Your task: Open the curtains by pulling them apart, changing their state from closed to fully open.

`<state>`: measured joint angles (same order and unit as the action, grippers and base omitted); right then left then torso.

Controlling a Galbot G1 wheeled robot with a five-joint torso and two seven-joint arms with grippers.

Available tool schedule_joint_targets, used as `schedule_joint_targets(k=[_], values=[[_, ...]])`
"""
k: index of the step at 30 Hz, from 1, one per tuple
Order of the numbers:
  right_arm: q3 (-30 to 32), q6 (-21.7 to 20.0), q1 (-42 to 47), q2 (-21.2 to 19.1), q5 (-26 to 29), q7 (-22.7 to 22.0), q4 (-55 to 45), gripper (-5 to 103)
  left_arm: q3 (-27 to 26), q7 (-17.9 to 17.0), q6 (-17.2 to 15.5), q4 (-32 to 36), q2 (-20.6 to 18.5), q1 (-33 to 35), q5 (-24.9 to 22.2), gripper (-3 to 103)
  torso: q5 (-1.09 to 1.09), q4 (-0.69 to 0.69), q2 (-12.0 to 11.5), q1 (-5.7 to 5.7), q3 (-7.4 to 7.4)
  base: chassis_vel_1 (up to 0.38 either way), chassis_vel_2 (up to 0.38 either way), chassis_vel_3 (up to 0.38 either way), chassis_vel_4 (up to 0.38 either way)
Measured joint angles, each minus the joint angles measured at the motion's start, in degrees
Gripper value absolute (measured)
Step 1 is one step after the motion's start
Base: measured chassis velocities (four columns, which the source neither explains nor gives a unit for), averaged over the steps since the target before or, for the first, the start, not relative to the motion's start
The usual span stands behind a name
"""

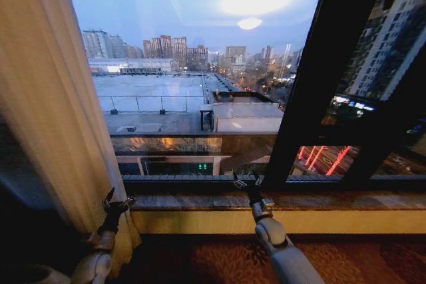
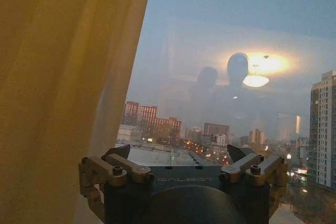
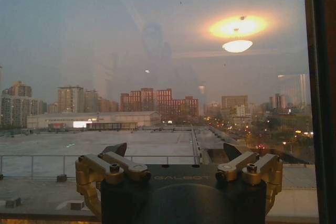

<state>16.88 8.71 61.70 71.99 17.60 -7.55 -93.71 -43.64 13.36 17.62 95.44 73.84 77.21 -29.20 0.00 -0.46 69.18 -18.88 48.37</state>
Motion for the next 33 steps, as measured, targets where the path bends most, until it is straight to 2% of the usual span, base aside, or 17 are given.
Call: schedule_joint_targets(k=[7, 16, 33], values=[[0.0, 0.0, 0.0, 0.0, 0.0, 0.0, 0.0, 100, 0.0, -0.1, 0.0, 0.0, 0.0, 0.0, 0.0, 100, -0.01, 0.0, 0.0, 0.0, 0.0, -0.059, -0.071, 0.071, 0.062], [0.0, 0.0, 0.0, 0.0, 0.0, 0.0, 0.0, 100, 0.0, -0.2, -0.1, 0.0, 0.0, 0.0, 0.0, 100, 0.01, 0.0, 0.0, 0.0, 0.0, -0.193, -0.208, 0.213, 0.215], [0.0, 0.0, 0.0, 0.0, 0.0, 0.0, 0.0, 100, 0.0, -0.2, -0.1, 0.0, 0.0, 0.0, 0.0, 100, 0.0, -0.01, 0.0, 0.01, 0.0, -0.348, -0.336, 0.333, 0.344]])
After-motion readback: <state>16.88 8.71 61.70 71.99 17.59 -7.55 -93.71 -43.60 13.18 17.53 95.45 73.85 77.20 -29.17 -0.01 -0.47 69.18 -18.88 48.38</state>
